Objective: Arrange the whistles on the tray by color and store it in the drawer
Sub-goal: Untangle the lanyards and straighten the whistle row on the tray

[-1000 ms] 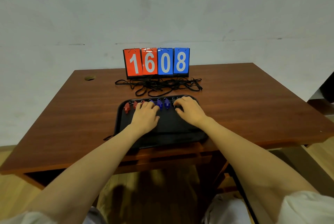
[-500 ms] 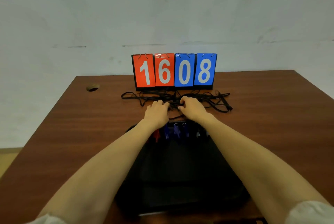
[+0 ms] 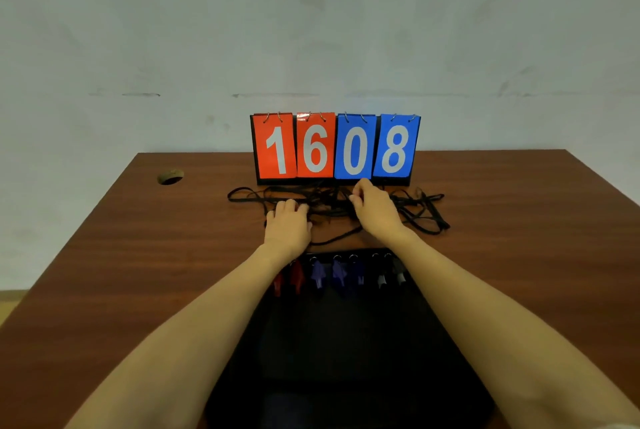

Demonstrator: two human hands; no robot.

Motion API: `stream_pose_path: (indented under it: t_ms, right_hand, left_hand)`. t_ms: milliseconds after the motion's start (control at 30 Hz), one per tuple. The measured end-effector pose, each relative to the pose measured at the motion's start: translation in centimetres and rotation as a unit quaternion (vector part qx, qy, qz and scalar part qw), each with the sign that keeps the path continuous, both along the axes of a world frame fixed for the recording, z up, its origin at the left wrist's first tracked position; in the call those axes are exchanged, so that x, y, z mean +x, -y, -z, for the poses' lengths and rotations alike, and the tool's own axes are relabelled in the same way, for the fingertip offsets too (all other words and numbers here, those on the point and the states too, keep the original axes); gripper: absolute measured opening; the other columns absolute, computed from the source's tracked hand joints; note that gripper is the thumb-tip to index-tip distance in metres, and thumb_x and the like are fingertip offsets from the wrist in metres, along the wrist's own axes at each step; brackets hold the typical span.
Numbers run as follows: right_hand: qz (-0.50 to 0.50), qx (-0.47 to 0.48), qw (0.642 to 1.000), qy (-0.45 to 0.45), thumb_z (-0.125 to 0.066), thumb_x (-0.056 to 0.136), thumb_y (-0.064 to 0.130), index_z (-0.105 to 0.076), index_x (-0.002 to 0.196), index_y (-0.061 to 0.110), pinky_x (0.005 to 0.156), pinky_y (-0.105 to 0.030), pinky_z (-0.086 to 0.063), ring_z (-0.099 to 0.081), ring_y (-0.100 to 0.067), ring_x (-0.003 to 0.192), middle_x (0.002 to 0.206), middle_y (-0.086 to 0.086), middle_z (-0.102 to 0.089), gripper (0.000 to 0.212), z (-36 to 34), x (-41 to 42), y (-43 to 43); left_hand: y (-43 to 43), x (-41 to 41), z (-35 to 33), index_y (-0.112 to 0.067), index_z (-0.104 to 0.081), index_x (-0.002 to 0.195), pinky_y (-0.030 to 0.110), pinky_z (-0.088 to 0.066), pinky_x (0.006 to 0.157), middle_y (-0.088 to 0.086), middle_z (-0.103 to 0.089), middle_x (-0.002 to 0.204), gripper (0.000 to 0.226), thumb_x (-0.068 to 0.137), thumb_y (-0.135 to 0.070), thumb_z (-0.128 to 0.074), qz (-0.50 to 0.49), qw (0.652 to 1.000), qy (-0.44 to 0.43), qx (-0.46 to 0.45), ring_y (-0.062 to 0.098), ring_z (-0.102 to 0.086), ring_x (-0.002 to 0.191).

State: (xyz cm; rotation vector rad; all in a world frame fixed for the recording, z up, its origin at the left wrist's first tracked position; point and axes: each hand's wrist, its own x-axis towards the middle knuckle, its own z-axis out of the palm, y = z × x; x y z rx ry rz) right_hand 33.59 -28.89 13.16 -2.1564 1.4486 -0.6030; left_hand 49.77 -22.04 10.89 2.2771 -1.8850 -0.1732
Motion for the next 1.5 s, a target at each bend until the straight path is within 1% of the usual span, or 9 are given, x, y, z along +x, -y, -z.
stream_pose_path:
  t_ms: [167, 300, 433, 567, 733, 867, 1000, 1133, 1500]
  right_hand:
    - [-0.111, -0.098, 0.989, 0.025, -0.053, 0.095, 0.019, -0.062, 0.099, 0.014, 0.079, -0.027, -0.049, -0.058, -0.015, 0.086, 0.093, 0.001, -0.063, 0.011, -6.1, -0.3, -2.5]
    - [-0.105, -0.161, 0.979, 0.069, -0.050, 0.097, 0.018, -0.063, 0.103, 0.011, 0.081, -0.024, -0.046, -0.055, -0.012, 0.088, 0.097, 0.001, -0.062, 0.015, -11.2, -0.8, -4.7]
    - [-0.004, -0.218, 0.956, 0.197, -0.051, 0.097, 0.016, -0.062, 0.099, 0.008, 0.076, -0.024, -0.046, -0.056, -0.013, 0.084, 0.096, -0.002, -0.062, 0.014, -16.1, -3.1, -5.5]
    - [0.040, -0.237, 0.932, 0.271, -0.051, 0.097, 0.016, -0.060, 0.094, 0.013, 0.072, -0.028, -0.050, -0.060, -0.019, 0.080, 0.097, -0.002, -0.061, 0.010, -19.5, -6.0, -6.6]
    - [0.079, -0.240, 0.916, 0.312, -0.048, 0.097, 0.014, -0.055, 0.093, 0.015, 0.076, -0.039, -0.053, -0.061, -0.027, 0.084, 0.098, -0.005, -0.061, 0.008, -21.4, -8.8, -8.1]
    - [0.093, -0.198, 0.934, 0.281, -0.046, 0.098, 0.017, -0.054, 0.100, 0.010, 0.076, -0.045, -0.052, -0.063, -0.032, 0.082, 0.089, -0.007, -0.061, 0.011, -21.1, -10.2, -8.8]
    - [0.083, -0.161, 0.961, 0.209, -0.043, 0.099, 0.018, -0.050, 0.104, 0.016, 0.068, -0.047, -0.053, -0.057, -0.028, 0.067, 0.086, -0.024, -0.064, 0.009, -19.2, -10.6, -9.2]
    - [0.049, -0.104, 0.983, 0.144, -0.043, 0.098, 0.018, -0.052, 0.098, 0.022, 0.063, -0.041, -0.052, -0.057, -0.028, 0.066, 0.077, -0.017, -0.064, 0.010, -17.0, -10.1, -9.9]
    - [0.013, 0.037, 0.979, 0.202, -0.042, 0.100, 0.013, -0.060, 0.120, 0.006, 0.086, -0.034, -0.055, -0.059, -0.018, 0.077, 0.090, -0.007, -0.061, 0.029, -14.5, -6.9, -10.6]
  left_hand:
    - [-0.8, -2.5, -4.8, -0.013, -0.034, 0.143, 0.033, -0.037, 0.106, 0.005, -0.040, 0.143, 0.055, 0.094, -0.027, -0.054, 0.045, 0.958, -0.223, -0.175, 0.020, -0.038, 0.132]
    - [-1.5, -4.5, -9.8, -0.007, -0.054, 0.121, 0.017, -0.040, 0.066, 0.009, -0.061, 0.100, 0.028, 0.097, -0.021, -0.048, 0.040, 0.918, -0.344, -0.191, 0.016, -0.053, 0.082]
    - [-2.9, -4.4, -11.9, 0.003, -0.057, 0.101, 0.024, -0.042, 0.056, 0.008, -0.057, 0.079, 0.025, 0.098, -0.019, -0.046, 0.022, 0.917, -0.341, -0.205, 0.014, -0.049, 0.062]
    - [-4.0, -3.9, -13.5, -0.003, -0.061, 0.109, 0.038, -0.051, 0.077, 0.013, -0.066, 0.098, 0.023, 0.097, -0.017, -0.048, 0.004, 0.929, -0.310, -0.200, 0.028, -0.063, 0.086]
    - [-4.3, -3.7, -14.7, -0.005, -0.060, 0.113, 0.018, -0.038, 0.057, 0.004, -0.056, 0.089, 0.024, 0.098, -0.018, -0.048, -0.024, 0.943, -0.279, -0.182, 0.015, -0.051, 0.072]
    - [-5.8, -4.8, -16.9, -0.013, -0.058, 0.102, 0.016, -0.044, 0.065, -0.001, -0.057, 0.091, 0.014, 0.098, -0.021, -0.048, -0.010, 0.893, -0.355, -0.276, 0.016, -0.056, 0.086]
    - [-7.4, -5.8, -19.1, -0.008, -0.061, 0.109, 0.002, -0.039, 0.075, -0.006, -0.055, 0.106, 0.019, 0.098, -0.012, -0.045, -0.022, 0.797, -0.386, -0.465, 0.006, -0.051, 0.096]
    - [-8.0, -4.1, -15.7, -0.005, -0.061, 0.089, 0.021, -0.038, 0.057, 0.002, -0.053, 0.070, 0.014, 0.094, -0.016, -0.055, -0.019, 0.957, -0.250, -0.144, 0.013, -0.048, 0.062]
    - [-7.2, -4.2, -16.5, -0.004, -0.063, 0.117, 0.016, -0.035, 0.057, 0.014, -0.067, 0.101, 0.029, 0.098, -0.014, -0.045, 0.009, 0.949, -0.214, -0.232, 0.024, -0.055, 0.078]
